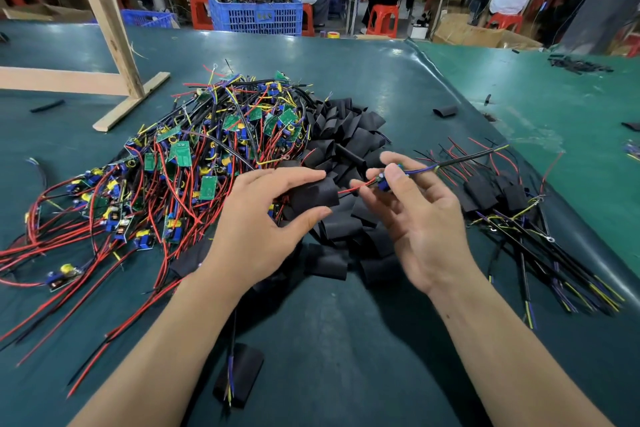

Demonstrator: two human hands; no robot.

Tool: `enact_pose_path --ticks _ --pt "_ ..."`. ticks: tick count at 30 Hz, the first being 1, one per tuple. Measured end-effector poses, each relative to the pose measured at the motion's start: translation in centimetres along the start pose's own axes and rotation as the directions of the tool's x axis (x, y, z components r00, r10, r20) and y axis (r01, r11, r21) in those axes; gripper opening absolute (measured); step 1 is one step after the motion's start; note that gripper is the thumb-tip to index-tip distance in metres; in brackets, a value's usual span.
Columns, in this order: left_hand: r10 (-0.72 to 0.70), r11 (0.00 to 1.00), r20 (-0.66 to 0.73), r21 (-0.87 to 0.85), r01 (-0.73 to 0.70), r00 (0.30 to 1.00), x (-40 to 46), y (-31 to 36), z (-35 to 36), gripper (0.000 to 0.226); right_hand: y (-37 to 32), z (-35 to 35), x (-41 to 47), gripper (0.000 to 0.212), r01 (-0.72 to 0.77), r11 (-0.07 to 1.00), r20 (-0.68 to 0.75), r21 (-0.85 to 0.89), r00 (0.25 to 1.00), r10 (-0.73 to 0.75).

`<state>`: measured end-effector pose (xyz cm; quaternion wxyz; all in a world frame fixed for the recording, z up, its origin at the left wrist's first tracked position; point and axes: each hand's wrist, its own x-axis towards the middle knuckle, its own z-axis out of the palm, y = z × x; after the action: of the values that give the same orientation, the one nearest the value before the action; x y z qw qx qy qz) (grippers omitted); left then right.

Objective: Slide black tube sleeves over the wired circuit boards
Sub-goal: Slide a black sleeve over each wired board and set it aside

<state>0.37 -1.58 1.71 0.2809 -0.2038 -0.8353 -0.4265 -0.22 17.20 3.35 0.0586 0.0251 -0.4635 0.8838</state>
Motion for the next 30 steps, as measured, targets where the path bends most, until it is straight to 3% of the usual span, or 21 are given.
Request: enact_pose_path --ticks 3,6,11,14,18,25,30 --pt "0.071 0.966 -0.041 0.253 -0.059 0.997 0.1 0.0 0.0 0.041 0.6 0.2 -0.1 0.021 -0.057 0.998 0.032 0.025 0.998 0.056" --pt "0.097 0.927 -0.006 0.364 -0.088 0.995 0.3 -0.2 -0.2 0.042 0.8 0.0 -0.2 0.022 -0.032 0.993 0.053 -0.113 0.998 0.039" --pt "0.155 0.965 0.003 0.211 -0.152 0.988 0.1 0.5 0.5 0.037 1.1 -0.3 -0.3 0.033 0.091 0.942 0.096 -0.323 0.993 -0.063" --pt "0.015 0.999 0.002 0.035 -0.015 1.0 -0.3 0.9 1.1 0.039 1.3 -0.2 -0.4 0.024 0.12 0.944 0.138 -0.308 0.987 -0.08" --pt "-0.019 0.991 0.038 -0.129 0.024 0.999 -0.3 1.0 1.3 0.04 1.4 -0.6 -0.2 0.024 0.117 0.958 0.129 -0.263 0.988 -0.085" --pt "-0.027 0.988 0.001 -0.154 0.026 1.0 -0.3 0.9 1.0 0.031 1.4 -0.4 -0.4 0.023 0.202 0.895 0.161 -0.396 0.976 -0.149" --pt "-0.011 0.987 -0.04 -0.163 0.004 0.999 -0.1 0.5 0.8 0.032 1.3 -0.4 -0.5 0.024 0.172 0.896 0.207 -0.41 0.974 -0.092"
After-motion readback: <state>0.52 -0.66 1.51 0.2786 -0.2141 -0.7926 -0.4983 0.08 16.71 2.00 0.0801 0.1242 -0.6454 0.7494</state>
